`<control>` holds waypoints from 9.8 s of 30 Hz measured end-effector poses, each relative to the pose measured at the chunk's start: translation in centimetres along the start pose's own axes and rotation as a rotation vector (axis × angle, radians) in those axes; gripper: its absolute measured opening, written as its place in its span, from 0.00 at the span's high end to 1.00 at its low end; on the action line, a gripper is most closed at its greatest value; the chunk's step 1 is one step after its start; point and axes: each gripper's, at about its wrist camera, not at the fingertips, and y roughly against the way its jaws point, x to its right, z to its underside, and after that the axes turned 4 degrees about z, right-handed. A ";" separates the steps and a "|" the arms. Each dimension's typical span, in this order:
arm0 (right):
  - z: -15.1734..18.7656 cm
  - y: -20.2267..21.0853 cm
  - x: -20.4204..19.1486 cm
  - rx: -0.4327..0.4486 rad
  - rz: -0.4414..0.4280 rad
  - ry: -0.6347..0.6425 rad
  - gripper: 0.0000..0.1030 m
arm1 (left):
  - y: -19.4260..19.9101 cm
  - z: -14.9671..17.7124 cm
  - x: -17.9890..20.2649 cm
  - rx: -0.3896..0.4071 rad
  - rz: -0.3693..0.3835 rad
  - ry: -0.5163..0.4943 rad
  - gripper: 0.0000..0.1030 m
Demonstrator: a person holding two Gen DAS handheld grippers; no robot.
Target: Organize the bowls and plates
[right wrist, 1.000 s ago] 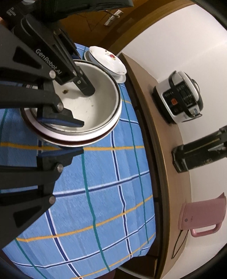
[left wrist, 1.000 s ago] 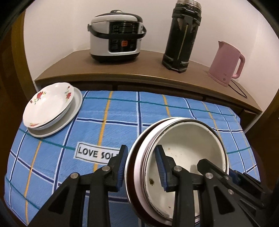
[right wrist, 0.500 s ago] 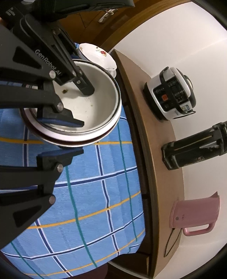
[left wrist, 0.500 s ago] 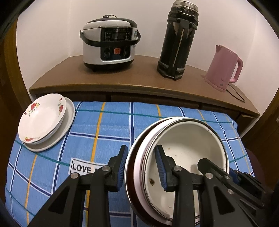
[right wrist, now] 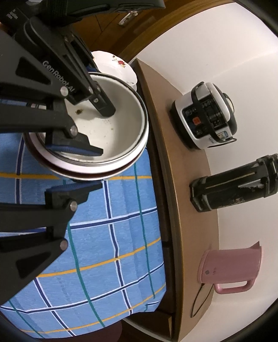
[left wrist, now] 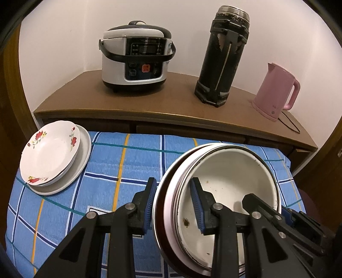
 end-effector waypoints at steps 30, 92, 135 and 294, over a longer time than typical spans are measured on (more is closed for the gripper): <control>-2.5 -2.0 -6.8 0.016 -0.018 0.101 0.77 | 1.0 -2.7 -6.2 0.060 -0.032 0.079 0.66; -1.9 -8.3 -24.9 -0.023 -0.161 0.316 0.77 | 4.8 -4.1 -23.7 0.133 -0.201 0.288 0.65; -2.7 -13.5 -25.5 -0.164 -0.157 0.286 0.77 | 0.1 -6.1 -26.1 -0.001 -0.236 0.294 0.65; 5.0 1.2 -18.4 0.329 -0.257 0.186 0.00 | 12.3 2.8 -19.3 0.269 -0.462 0.161 0.17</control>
